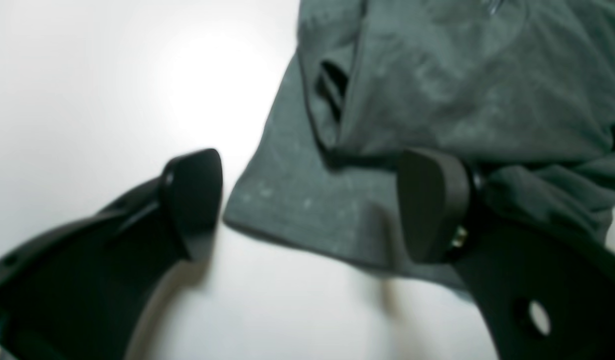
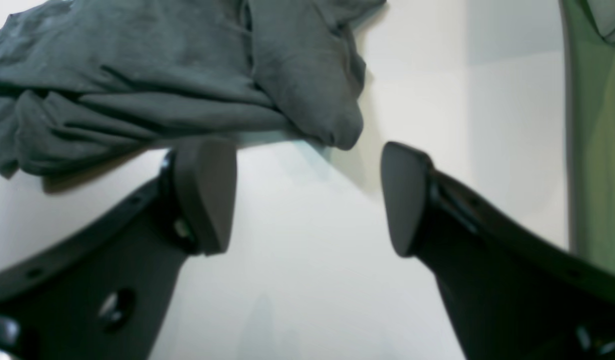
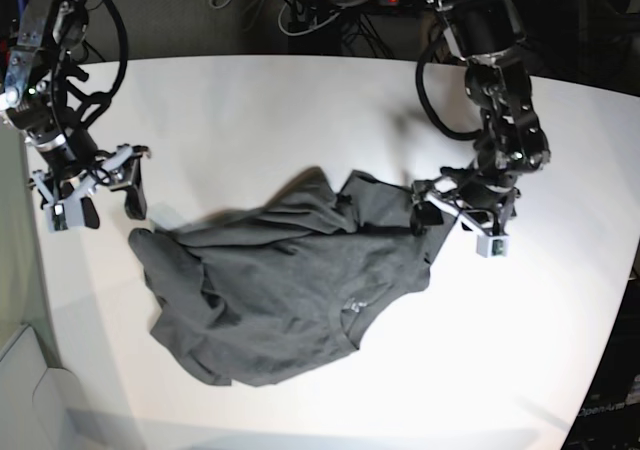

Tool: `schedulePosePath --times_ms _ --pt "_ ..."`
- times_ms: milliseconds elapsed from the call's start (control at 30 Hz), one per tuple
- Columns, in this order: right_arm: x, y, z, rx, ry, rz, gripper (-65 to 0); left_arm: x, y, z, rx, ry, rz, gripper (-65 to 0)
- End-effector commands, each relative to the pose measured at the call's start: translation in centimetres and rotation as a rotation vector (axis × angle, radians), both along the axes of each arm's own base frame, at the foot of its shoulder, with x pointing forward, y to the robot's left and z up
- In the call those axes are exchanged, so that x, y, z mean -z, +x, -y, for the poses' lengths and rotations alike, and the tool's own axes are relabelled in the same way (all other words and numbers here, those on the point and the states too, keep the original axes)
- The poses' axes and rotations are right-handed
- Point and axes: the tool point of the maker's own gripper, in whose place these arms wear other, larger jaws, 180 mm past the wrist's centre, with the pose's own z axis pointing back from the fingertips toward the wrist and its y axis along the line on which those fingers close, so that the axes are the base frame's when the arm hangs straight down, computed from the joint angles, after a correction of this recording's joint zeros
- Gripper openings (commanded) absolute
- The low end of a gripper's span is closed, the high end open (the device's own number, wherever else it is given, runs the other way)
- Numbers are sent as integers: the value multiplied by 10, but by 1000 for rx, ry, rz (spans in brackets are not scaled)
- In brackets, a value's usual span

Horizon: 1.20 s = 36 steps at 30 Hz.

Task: Layout the t-shirt on the table in an organized manner, then fold the t-shirt properly
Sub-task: 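Move the left gripper to the t-shirt edge nearest it, then grasp the t-shirt edge with the left gripper and pull it outward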

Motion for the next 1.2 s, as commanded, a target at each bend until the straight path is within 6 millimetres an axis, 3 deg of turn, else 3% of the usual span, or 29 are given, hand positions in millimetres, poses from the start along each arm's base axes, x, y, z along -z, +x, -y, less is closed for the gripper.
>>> schedulePosePath --times_ms 0,300,467,633,900,1167 --pt "-16 6 1 -7 -5 56 -191 -19 11 0 1 -3 66 -121" --pt "-17 7 1 -7 -5 59 -191 -14 8 -1 -4 -4 53 -121" --pt "-17 7 1 -7 -5 59 -191 -8 8 -19 -134 -1 10 -121" --pt "-17 7 1 -7 -5 59 -191 -7 8 -19 -135 -1 7 -123" --pt "-16 6 1 -7 -6 57 -191 24 -2 -10 -127 -35 -82 -124" --pt "-21 6 0 -11 -11 68 -191 33 -11 -10 -126 -36 -108 -126"
